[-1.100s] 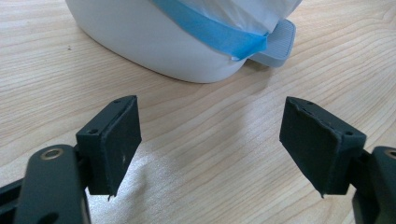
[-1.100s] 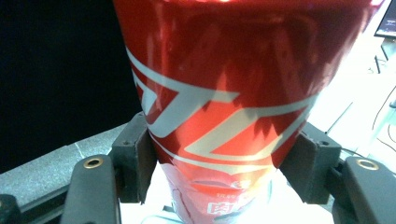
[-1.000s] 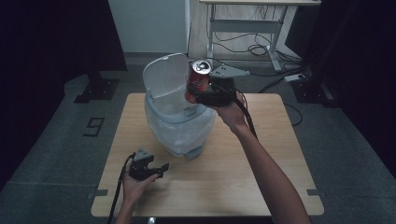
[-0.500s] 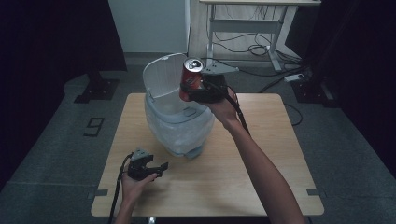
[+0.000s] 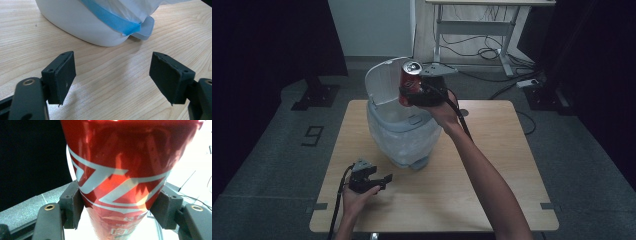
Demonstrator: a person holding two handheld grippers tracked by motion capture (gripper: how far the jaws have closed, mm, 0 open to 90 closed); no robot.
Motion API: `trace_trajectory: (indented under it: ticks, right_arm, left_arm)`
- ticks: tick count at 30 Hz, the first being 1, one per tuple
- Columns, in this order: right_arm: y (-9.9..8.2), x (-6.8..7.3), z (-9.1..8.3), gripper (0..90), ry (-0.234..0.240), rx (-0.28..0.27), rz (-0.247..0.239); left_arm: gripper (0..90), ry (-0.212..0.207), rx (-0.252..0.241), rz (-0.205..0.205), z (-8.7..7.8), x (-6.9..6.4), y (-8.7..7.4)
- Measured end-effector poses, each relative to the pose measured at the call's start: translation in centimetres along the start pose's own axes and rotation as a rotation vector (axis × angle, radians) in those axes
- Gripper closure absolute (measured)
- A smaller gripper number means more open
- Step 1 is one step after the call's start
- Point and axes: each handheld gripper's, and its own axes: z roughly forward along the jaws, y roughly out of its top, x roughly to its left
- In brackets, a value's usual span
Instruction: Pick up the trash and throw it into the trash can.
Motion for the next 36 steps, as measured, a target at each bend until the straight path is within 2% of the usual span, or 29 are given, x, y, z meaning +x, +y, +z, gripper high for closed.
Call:
trace_trajectory:
  ticks: [6,8,10,12,15,21,25,33,34,35,36]
  right_arm:
    - [-0.1,0.0,1.4,33.6,0.003,0.018,0.005]
    - [-0.2,0.0,1.8,32.5,0.017,0.024,0.006]
    - [-0.4,0.1,2.2,19.8,0.032,0.04,0.009]
    - [-0.6,0.2,2.3,16.3,0.037,0.063,0.007]
    - [-1.1,0.1,1.6,14.3,0.022,0.064,0.002]
    - [-1.8,-1.3,-1.2,14.7,-0.007,0.032,0.018]
    - [-2.8,-2.6,-4.1,15.1,-0.029,0.01,0.038]
    - [-6.2,-4.6,-10.2,15.4,-0.076,-0.009,0.061]
    - [-6.2,-4.6,-10.2,15.4,-0.076,-0.009,0.061]
    - [-7.4,-5.1,-11.7,15.7,-0.087,-0.01,0.062]
    - [-7.4,-5.1,-11.7,15.7,-0.087,-0.01,0.062]
  left_arm:
    - [21.0,0.001,-0.004,-0.003,0.0,0.1,0.0]
    - [21.0,0.003,-0.002,-0.002,0.0,0.1,0.0]
    - [21.0,0.003,-0.001,-0.001,0.0,0.1,0.0]
    - [21.0,0.002,0.002,0.001,0.1,0.1,-0.1]
    - [21.0,0.002,0.004,0.002,0.1,0.1,-0.1]
    - [21.0,0.005,0.005,0.003,0.2,0.0,-0.1]
    - [21.2,0.01,0.003,0.001,0.2,0.1,-0.1]
    - [21.3,0.017,-0.004,0.002,0.2,0.0,-0.1]
    - [21.3,0.017,-0.004,0.002,0.2,0.0,-0.1]
    - [21.4,0.017,-0.007,0.003,0.1,0.0,-0.1]
    - [21.3,0.017,-0.007,0.003,0.1,0.0,-0.1]
